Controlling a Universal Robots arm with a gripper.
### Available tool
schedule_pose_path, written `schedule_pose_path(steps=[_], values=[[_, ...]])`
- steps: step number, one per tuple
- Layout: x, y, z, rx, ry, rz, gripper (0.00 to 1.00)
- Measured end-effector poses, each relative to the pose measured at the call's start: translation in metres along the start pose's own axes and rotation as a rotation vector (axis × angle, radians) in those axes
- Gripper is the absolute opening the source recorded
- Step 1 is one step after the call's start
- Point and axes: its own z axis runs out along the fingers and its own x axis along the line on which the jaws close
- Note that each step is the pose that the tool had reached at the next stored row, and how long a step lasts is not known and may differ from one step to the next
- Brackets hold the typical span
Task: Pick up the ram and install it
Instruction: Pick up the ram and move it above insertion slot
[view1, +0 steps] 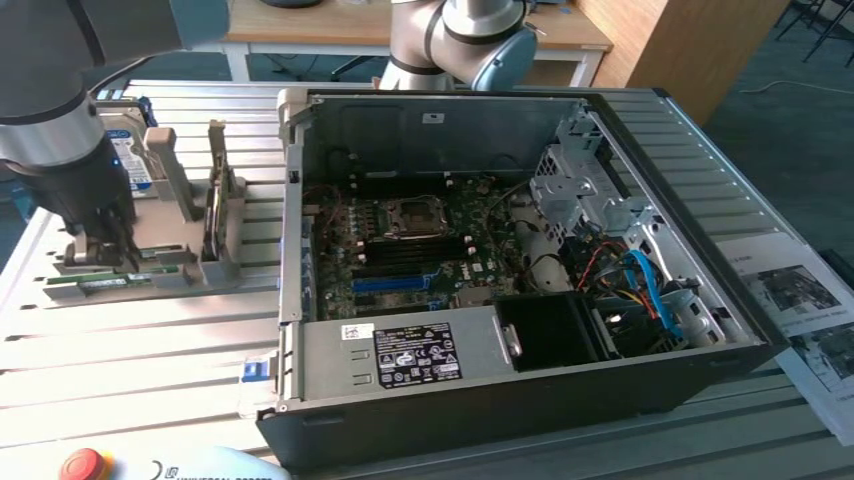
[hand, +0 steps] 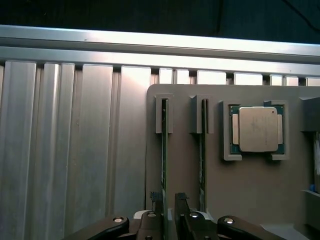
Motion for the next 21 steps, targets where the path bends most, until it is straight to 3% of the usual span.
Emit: schedule_pose_path(steps=[21], values=[[0.0002,-0.0005,0.0106,0.0,0.0,0.0,0.24]])
